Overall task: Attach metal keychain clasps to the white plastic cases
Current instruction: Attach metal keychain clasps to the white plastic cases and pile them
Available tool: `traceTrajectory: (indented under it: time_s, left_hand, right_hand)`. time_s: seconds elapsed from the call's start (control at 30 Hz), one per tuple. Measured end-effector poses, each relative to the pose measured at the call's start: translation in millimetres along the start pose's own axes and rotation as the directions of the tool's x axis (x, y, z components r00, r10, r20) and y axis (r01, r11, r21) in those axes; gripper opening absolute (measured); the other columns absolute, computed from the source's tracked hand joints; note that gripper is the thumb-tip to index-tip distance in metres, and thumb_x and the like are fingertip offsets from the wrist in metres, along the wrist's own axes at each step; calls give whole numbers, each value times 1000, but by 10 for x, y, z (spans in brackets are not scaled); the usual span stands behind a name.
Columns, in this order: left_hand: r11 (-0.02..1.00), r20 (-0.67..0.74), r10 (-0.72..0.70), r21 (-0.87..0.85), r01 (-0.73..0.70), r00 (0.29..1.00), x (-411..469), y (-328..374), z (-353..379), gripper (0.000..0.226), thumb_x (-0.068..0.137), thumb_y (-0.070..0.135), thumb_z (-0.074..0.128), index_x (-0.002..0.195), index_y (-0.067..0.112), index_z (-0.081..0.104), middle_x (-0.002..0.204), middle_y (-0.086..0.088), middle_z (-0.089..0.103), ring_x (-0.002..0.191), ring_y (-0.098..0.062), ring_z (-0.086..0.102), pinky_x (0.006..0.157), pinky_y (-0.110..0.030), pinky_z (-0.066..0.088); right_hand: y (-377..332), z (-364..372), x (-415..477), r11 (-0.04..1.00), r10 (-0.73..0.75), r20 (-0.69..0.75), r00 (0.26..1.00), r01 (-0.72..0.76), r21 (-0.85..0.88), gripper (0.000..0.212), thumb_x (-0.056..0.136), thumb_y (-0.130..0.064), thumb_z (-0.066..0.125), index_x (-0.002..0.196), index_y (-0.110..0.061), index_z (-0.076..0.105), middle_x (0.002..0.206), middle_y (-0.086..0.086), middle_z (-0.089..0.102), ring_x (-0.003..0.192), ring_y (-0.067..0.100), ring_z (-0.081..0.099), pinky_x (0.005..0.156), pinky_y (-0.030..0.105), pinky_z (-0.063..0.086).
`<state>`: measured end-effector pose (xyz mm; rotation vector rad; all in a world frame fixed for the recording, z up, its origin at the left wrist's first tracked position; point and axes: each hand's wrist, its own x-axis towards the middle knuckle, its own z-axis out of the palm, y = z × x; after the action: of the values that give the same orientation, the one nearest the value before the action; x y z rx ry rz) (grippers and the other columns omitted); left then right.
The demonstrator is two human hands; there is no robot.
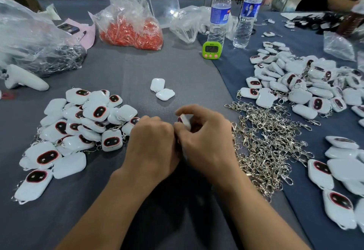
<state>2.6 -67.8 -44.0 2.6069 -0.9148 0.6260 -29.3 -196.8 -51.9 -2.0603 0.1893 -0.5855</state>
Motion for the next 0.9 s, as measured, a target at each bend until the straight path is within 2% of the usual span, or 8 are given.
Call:
traceTrajectory:
  time_s: [0.13, 0.27, 0.4, 0.47, 0.53, 0.57, 0.7, 0.9]
  left_hand:
    - [977, -17, -117, -180, 112, 993, -34, -24, 82, 20, 78, 27, 68, 63, 15, 73, 54, -3, 60, 55, -24, 51, 58, -32, 25]
    - [528, 243, -383, -734, 427, 891, 26, -65, 107, 16, 89, 25, 74, 74, 28, 79, 56, -3, 62, 53, -6, 47, 53, -24, 42]
    - [273, 258, -532, -849, 452, 806, 67, -24, 71, 24, 89, 14, 73, 74, 30, 82, 49, 14, 54, 50, -1, 44, 52, -10, 37]
    - [457, 142, -531, -782, 424, 835, 31, -50, 41, 22, 88, 16, 73, 73, 30, 81, 53, 11, 62, 53, -1, 50, 54, -16, 41]
    - [878, -68, -307, -406, 255, 949, 2, -106, 3, 19, 85, 22, 69, 69, 23, 78, 54, 2, 62, 55, -15, 52, 55, -28, 39]
    - [972, -130, -173, -183, 148, 976, -7, -115, -12, 18, 81, 23, 68, 64, 19, 75, 52, -2, 59, 52, -23, 50, 55, -30, 36]
    - [984, -70, -88, 146, 98, 994, 9, -77, -52, 22, 71, 19, 71, 53, 14, 61, 48, -7, 53, 45, -30, 47, 58, -34, 34]
    - [879, -46, -420, 226, 419, 906, 36, -395, -163, 14, 62, 16, 87, 62, 26, 78, 53, -8, 61, 56, -33, 56, 67, -36, 38]
  right_hand:
    - [10, -55, 123, 830, 364, 80, 928, -362, 424, 8, 86, -12, 68, 85, -17, 73, 61, 1, 69, 41, 13, 54, 42, 22, 41]
    - [-5, -140, 193, 433, 559, 334, 759, -610, 663, 14, 95, -5, 58, 91, -3, 71, 60, 10, 66, 37, 10, 46, 34, 18, 31]
    - [-63, -137, 163, 427, 509, 397, 764, -625, 654, 12, 95, -10, 60, 93, -6, 71, 59, 8, 62, 37, 10, 42, 35, 17, 31]
    - [-85, -149, 153, 524, 454, 371, 810, -580, 624, 8, 94, -9, 62, 89, -11, 68, 58, 10, 58, 36, 12, 37, 36, 18, 26]
    - [-105, -135, 119, 665, 392, 279, 877, -480, 572, 10, 90, -5, 67, 84, -13, 65, 57, 10, 58, 37, 13, 39, 37, 19, 27]
    - [-119, -117, 83, 757, 339, 208, 918, -397, 519, 12, 86, -4, 71, 84, -15, 66, 57, 8, 60, 40, 13, 43, 38, 21, 32]
    - [-184, -7, -46, 960, 66, 15, 998, -67, 272, 16, 79, -20, 81, 92, -27, 75, 55, -8, 64, 48, 3, 53, 51, 16, 41]
    - [-23, 143, 257, 976, 186, 88, 979, -174, -132, 43, 86, -21, 68, 128, -32, 65, 103, -9, 74, 92, 12, 67, 86, 24, 49]
